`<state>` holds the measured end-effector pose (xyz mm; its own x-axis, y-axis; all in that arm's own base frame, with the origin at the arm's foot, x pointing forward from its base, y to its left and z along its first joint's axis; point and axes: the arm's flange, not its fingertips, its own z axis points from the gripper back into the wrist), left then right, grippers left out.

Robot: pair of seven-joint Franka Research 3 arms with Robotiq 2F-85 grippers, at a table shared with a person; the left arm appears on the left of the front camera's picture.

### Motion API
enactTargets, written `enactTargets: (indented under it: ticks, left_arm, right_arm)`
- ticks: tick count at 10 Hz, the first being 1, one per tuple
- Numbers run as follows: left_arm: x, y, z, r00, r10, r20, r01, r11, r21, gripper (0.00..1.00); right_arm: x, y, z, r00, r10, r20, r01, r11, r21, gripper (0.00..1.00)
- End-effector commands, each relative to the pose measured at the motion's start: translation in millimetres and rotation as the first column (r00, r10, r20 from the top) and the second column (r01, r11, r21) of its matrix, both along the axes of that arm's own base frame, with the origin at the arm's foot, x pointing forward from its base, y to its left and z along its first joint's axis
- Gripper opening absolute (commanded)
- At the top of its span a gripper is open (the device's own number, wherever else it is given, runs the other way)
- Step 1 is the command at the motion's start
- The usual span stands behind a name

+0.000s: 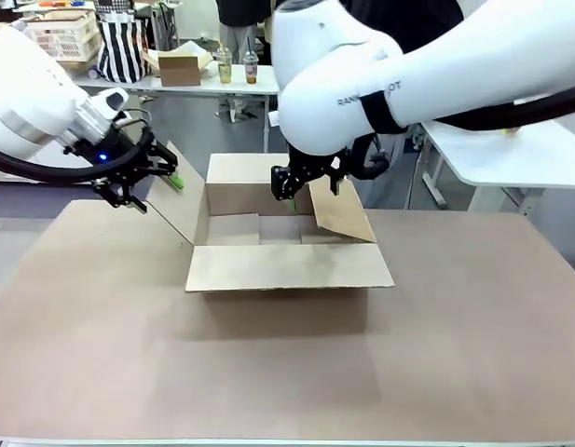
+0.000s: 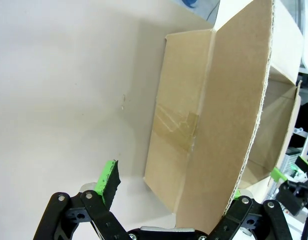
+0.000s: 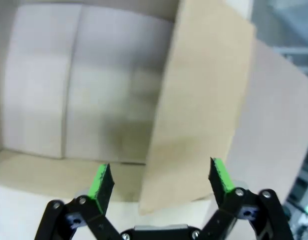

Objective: Pack the gift set into the box.
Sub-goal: Place both hands on the side flaps of the Package Box and spread them outward.

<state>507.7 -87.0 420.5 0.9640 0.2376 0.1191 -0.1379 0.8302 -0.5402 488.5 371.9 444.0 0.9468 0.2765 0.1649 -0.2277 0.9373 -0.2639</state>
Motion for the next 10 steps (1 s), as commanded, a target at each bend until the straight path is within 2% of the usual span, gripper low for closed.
enactTargets:
  ticks: [1, 5, 7, 8, 10]
  left_arm:
    - [1, 0, 3, 1.000, 0.011, -0.007, -0.011, 1.000, 0.011, 1.00]
    - [1, 0, 3, 1.000, 0.011, -0.007, -0.011, 1.000, 0.011, 1.00]
    - [1, 0, 3, 1.000, 0.011, -0.007, -0.011, 1.000, 0.011, 1.00]
    - [1, 0, 3, 1.000, 0.011, -0.007, -0.011, 1.000, 0.011, 1.00]
    - [1, 0, 3, 1.000, 0.011, -0.007, -0.011, 1.000, 0.011, 1.00]
  right_arm:
    - [3, 11, -9, 0.991, -0.135, 0.006, 0.135, 0.984, -0.113, 1.00]
    - [7, -5, -29, 0.976, -0.185, 0.114, 0.201, 0.967, -0.154, 1.00]
    - [6, -10, -29, 0.959, -0.183, 0.218, 0.223, 0.959, -0.174, 1.00]
    - [2, -15, -25, 0.956, -0.176, 0.235, 0.218, 0.962, -0.166, 1.00]
    - [-14, -36, 7, 0.963, -0.161, 0.214, 0.185, 0.978, -0.098, 1.00]
